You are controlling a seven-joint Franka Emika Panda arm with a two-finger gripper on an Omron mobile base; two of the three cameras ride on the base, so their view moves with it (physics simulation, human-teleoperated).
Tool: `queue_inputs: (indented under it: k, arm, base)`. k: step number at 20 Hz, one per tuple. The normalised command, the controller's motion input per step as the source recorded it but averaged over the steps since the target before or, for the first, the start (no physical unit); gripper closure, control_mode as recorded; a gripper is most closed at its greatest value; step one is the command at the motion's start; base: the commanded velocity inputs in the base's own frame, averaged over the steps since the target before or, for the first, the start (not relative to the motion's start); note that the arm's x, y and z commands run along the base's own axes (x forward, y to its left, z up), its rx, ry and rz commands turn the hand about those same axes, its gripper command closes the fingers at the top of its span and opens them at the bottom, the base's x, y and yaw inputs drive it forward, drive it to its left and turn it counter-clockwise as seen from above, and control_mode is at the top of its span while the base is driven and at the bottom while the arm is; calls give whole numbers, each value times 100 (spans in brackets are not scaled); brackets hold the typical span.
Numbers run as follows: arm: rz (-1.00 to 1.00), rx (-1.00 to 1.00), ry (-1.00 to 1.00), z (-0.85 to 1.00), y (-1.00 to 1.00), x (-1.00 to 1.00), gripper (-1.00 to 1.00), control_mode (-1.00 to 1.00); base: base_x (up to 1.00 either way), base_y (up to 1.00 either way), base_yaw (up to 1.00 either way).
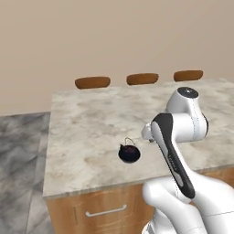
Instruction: Pick the teapot and jar and place them in the sink. Then turn on the water.
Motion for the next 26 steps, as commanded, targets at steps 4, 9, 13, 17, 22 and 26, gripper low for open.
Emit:
queue_inputs:
  k: [4,9,13,17,22,26]
  arm:
    - [0,0,0,0,0,0,-100,100]
    - [0,0,0,0,0,0,-100,100]
    - [0,0,0,0,0,0,-100,100]
    - [0,0,0,-1,2,11,-100,-100]
    - [0,0,0,-8,23,41,-100,-100]
    - [1,0,0,-14,26,21,-100,-100]
  base:
    - [35,3,-6]
    - [42,2,0]
    - [42,0,0]
    - [28,0,0]
    - [0,0,0]
    - [0,0,0]
